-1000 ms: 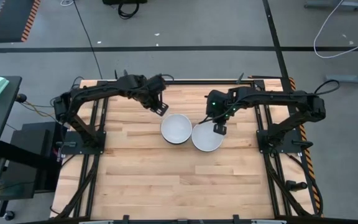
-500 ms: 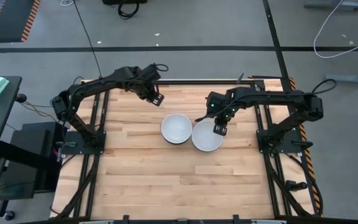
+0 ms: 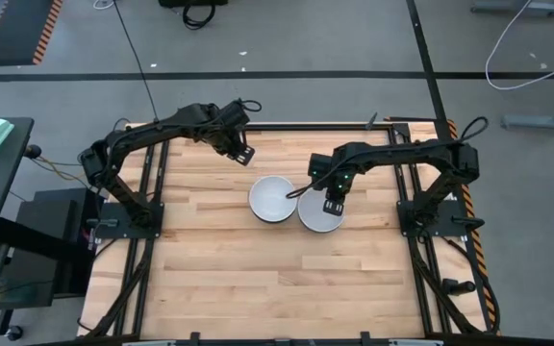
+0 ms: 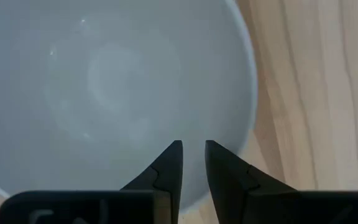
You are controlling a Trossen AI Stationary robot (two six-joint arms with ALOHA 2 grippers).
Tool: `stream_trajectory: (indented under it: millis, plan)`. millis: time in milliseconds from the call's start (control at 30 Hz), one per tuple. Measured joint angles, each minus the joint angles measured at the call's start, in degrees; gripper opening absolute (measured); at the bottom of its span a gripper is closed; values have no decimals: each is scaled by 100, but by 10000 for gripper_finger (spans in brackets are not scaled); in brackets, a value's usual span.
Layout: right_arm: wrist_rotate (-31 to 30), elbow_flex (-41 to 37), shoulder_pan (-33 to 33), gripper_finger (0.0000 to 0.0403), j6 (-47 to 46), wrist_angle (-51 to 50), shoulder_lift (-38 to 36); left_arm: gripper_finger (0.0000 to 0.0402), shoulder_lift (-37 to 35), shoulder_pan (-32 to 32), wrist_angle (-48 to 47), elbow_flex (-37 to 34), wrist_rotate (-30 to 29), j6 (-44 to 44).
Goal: Nest bowls inside each other
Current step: Stack the right bowls on top of the left bowls
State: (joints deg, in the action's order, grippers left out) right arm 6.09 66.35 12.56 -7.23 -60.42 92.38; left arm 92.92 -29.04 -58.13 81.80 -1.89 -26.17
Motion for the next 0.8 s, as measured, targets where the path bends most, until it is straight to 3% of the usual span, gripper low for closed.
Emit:
stream_trajectory:
  millis: [167, 500, 800]
  plan:
    - [-5, -2, 2, 78, 79, 22, -9, 72, -2, 0, -7, 0, 0, -1]
    - [-342, 0, 57, 78, -54, 29, -699, 66, -2, 0, 0, 0, 0, -11]
    - [-221, 0, 210, 78, 221, -103, -442, 71, -2, 0, 2, 0, 0, -48]
